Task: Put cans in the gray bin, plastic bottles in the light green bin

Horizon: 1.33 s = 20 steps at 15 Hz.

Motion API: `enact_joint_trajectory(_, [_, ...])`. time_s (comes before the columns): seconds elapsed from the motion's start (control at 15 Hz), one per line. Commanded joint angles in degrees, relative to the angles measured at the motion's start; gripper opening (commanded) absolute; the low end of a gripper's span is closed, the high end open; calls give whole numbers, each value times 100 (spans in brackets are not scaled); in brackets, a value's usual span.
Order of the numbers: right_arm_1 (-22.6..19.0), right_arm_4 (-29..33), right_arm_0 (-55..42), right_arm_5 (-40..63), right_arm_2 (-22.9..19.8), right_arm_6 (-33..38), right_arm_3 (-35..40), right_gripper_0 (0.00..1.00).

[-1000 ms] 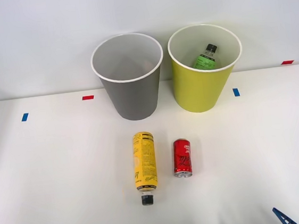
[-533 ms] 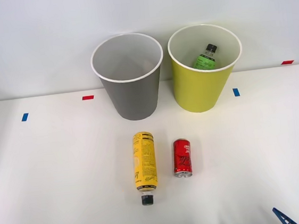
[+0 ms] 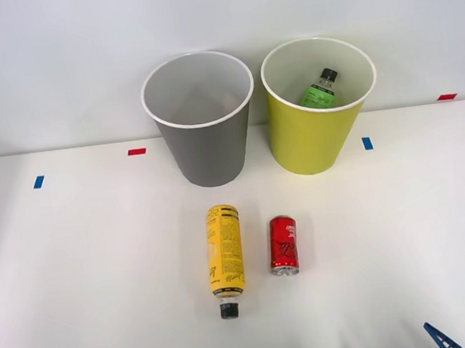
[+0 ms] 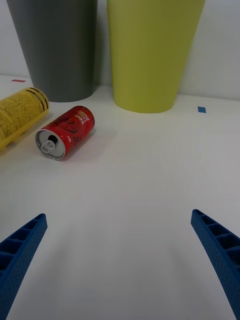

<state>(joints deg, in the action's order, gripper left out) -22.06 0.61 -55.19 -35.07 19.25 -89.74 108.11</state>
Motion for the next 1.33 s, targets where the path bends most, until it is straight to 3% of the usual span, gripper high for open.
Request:
enact_joint_trajectory(0.07, [0, 0, 0, 0, 0, 0, 0, 100])
enact_joint_trajectory(0.93, [97, 132, 123, -26, -105, -132, -70, 100])
enact_joint_trajectory(1.33, [-70, -237, 211, 2250, -88, -35, 1450, 100])
